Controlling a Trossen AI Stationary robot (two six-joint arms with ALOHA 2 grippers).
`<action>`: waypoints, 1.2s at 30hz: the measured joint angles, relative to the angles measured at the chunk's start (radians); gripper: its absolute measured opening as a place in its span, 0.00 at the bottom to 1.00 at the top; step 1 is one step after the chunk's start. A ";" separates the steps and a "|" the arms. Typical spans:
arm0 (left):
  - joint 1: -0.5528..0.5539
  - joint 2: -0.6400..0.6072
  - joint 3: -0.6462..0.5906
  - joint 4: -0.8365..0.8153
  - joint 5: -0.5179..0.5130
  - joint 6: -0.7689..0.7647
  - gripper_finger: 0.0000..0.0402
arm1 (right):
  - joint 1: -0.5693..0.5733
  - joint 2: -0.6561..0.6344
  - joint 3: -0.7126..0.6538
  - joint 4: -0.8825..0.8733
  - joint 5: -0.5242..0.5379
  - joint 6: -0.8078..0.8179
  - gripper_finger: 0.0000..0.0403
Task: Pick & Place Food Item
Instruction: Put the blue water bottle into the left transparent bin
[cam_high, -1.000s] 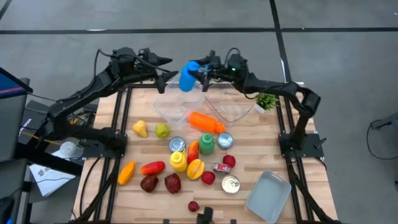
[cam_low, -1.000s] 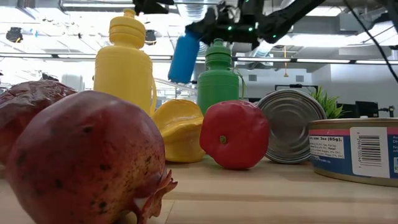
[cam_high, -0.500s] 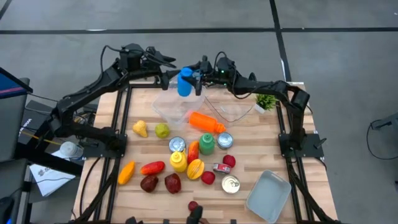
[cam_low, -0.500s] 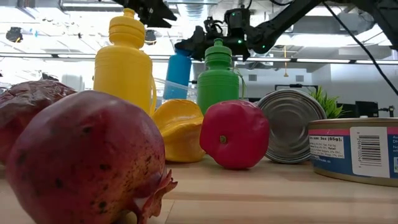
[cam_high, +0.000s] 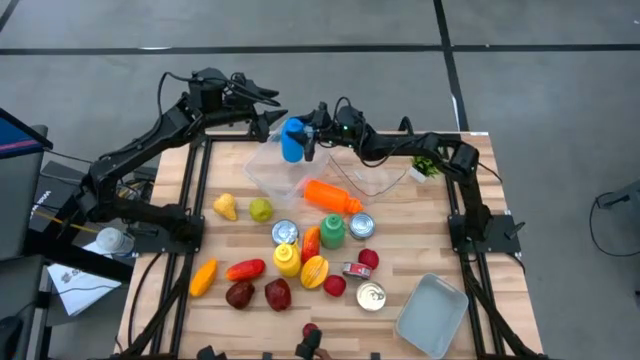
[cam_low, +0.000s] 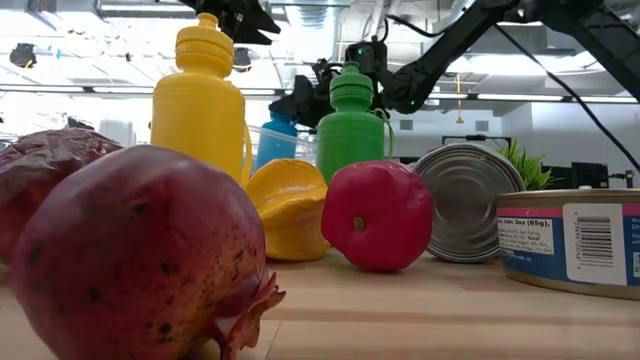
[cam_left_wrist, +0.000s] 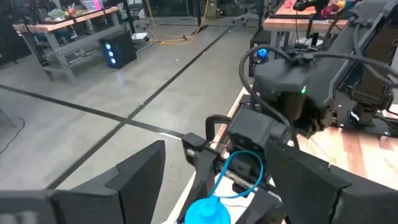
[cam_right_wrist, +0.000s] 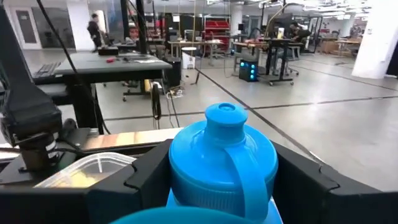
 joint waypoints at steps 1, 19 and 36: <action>0.000 0.000 0.000 -0.002 0.000 0.000 0.67 | 0.001 0.000 -0.001 -0.001 0.009 0.000 0.56; 0.006 0.116 0.000 -0.069 0.277 0.117 0.67 | 0.041 -0.004 0.000 -0.025 0.045 0.021 0.56; 0.131 0.192 -0.006 -0.102 0.409 0.175 0.63 | 0.040 -0.004 0.000 -0.027 0.044 0.019 0.56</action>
